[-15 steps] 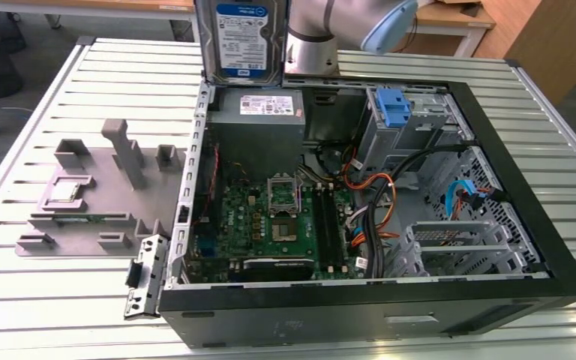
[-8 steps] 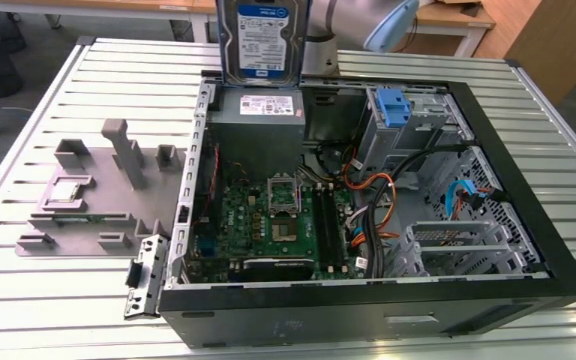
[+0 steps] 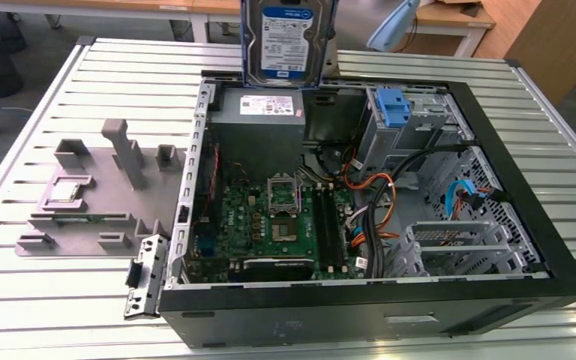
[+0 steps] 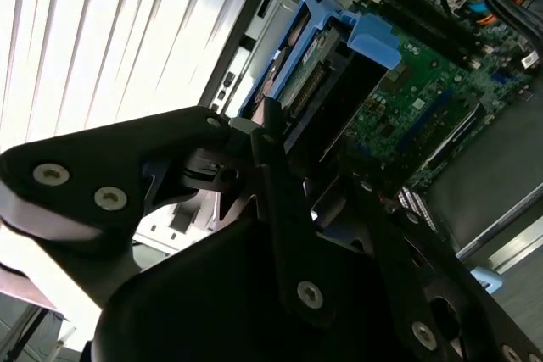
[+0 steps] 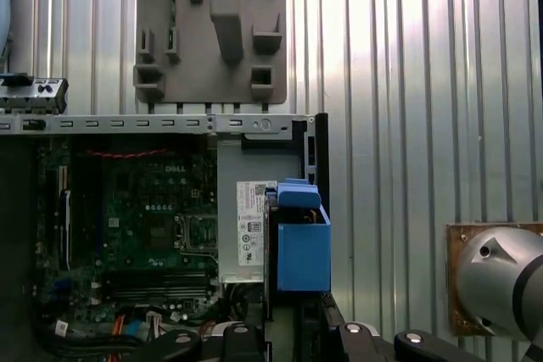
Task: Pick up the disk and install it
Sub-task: 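Pick up the disk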
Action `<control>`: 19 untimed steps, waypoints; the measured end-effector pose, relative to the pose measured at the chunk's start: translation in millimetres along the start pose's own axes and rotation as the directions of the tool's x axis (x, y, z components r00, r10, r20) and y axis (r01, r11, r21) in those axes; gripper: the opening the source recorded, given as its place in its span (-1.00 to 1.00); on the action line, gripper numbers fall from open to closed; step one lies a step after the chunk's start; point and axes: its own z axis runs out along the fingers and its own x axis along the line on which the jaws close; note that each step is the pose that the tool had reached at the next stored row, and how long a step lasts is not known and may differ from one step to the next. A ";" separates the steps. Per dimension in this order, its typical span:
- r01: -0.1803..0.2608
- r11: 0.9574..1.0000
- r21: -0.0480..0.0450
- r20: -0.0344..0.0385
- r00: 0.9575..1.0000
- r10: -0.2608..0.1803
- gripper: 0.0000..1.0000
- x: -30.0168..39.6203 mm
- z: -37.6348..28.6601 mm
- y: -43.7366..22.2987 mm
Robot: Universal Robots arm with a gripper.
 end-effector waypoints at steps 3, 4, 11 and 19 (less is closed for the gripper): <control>0.000 1.000 0.000 0.000 1.000 0.000 -0.30 -0.3 -0.3 -10.5; 0.000 1.000 0.000 0.000 1.000 0.000 -0.30 -0.4 -0.4 -13.9; 0.000 1.000 0.000 0.000 1.000 0.000 -0.30 -1.0 -1.1 -35.5; 0.000 1.000 0.000 0.000 1.000 0.000 -0.30 -1.0 -1.2 -38.8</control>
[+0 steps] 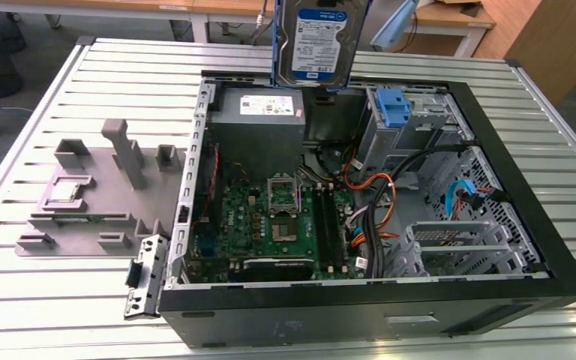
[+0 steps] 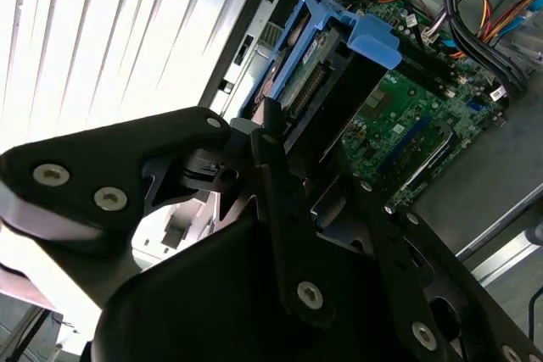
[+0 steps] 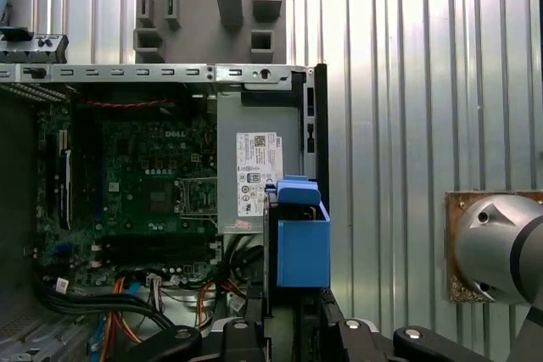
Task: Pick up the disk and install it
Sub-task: 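Pick up the disk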
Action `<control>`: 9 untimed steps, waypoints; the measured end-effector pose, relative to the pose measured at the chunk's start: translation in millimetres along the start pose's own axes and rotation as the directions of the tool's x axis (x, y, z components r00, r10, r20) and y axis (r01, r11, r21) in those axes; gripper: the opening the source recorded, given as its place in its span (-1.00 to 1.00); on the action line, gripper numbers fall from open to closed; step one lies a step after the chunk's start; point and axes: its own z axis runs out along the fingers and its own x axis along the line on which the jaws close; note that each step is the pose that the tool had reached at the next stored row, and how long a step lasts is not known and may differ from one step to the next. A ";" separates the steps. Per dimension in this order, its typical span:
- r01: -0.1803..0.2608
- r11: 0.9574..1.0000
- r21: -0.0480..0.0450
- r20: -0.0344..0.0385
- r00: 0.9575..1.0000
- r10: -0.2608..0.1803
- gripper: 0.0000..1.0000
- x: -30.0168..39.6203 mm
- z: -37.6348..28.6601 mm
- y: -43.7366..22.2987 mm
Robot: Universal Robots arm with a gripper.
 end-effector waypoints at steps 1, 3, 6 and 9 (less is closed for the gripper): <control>0.000 1.000 0.000 0.000 1.000 0.000 -0.30 0.1 0.0 0.0; 0.000 1.000 0.000 0.000 1.000 0.000 -0.30 1.5 -0.1 -0.1; 0.000 1.000 0.000 0.000 1.000 0.000 -0.30 5.8 -0.4 -0.3; 0.000 1.000 0.000 0.000 1.000 0.000 -0.30 12.1 -0.7 -0.7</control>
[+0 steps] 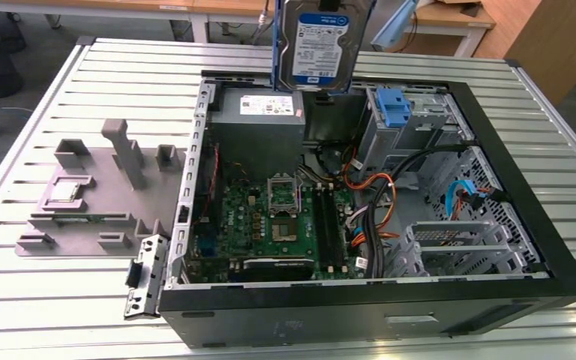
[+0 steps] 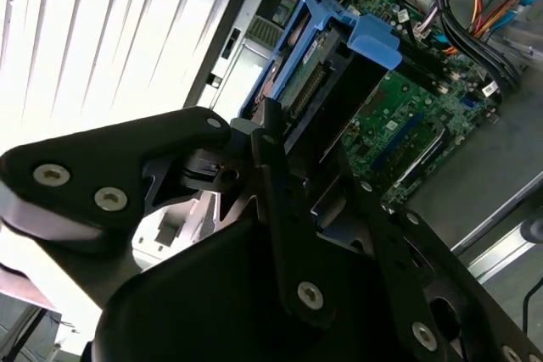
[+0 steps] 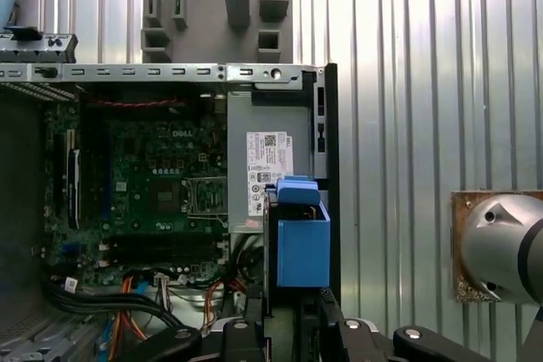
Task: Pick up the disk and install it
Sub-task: 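Pick up the disk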
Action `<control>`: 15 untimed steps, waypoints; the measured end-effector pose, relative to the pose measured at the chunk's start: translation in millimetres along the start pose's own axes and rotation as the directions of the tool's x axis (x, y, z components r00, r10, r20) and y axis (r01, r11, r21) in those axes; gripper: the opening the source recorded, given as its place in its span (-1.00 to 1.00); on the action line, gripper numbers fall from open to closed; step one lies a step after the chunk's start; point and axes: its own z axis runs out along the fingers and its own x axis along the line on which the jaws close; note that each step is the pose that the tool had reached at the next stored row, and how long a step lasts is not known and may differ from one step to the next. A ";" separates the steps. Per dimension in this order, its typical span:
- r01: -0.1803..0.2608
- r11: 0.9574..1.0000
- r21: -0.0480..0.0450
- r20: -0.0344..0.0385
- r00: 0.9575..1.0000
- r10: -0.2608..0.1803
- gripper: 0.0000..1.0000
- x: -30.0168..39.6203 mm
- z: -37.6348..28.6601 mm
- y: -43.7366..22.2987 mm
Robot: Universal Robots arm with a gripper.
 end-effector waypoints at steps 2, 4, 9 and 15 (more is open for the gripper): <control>0.000 1.000 0.000 0.000 1.000 0.000 -0.30 4.9 -0.3 -0.3; 0.000 1.000 0.000 0.000 1.000 0.000 -0.30 10.1 -0.7 -0.7; 0.000 1.000 0.000 0.000 1.000 0.000 -0.30 23.3 -1.5 -1.4; 0.000 1.000 0.000 0.000 1.000 0.000 -0.30 40.4 -2.5 -2.6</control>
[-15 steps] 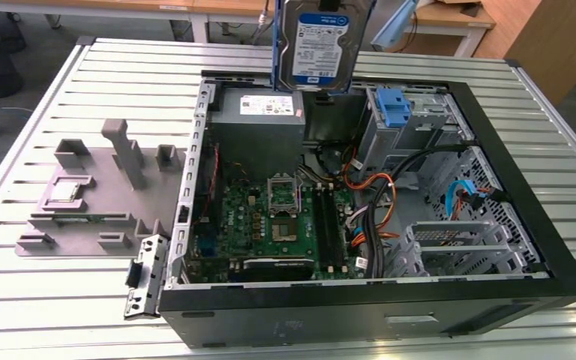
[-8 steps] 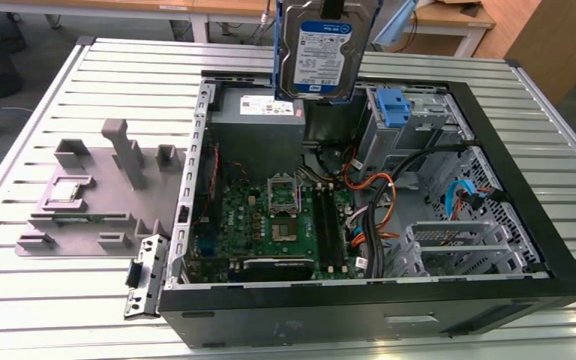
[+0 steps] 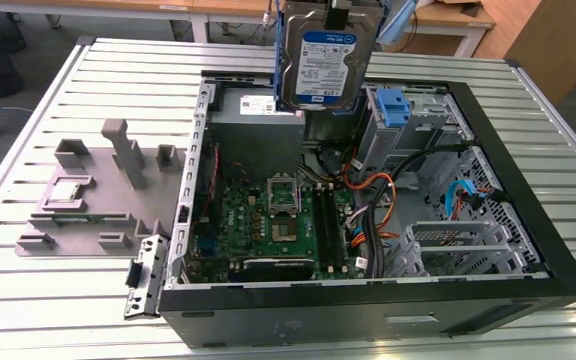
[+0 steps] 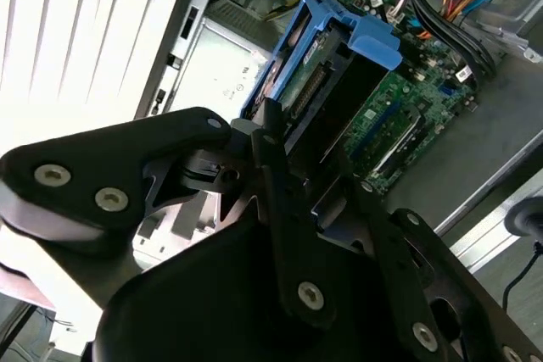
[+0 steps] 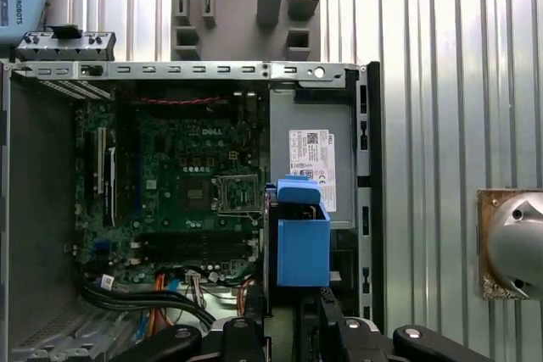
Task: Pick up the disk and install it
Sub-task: 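Pick up the disk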
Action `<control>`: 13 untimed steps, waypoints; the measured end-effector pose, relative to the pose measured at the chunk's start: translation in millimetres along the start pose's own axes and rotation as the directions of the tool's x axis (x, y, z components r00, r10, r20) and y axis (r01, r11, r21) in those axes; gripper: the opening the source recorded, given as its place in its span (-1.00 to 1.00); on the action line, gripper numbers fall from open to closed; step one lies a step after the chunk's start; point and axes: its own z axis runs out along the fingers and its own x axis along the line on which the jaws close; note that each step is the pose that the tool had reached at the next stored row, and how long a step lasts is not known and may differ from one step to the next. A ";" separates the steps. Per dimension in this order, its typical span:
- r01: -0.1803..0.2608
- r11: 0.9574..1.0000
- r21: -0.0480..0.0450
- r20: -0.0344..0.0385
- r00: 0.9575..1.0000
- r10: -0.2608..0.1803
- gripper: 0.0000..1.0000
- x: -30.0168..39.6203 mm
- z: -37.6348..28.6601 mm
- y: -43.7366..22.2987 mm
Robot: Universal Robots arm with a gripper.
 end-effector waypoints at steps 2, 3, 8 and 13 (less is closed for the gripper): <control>0.000 1.000 0.000 0.000 1.000 0.000 -0.30 5.9 -0.4 -0.4; 0.000 1.000 0.000 0.000 1.000 0.000 -0.30 8.7 -0.6 -0.7; 0.000 1.000 0.000 0.000 1.000 0.000 -0.30 23.1 -1.4 -1.8; 0.000 1.000 0.000 0.000 1.000 0.000 -0.30 37.7 -2.3 -3.1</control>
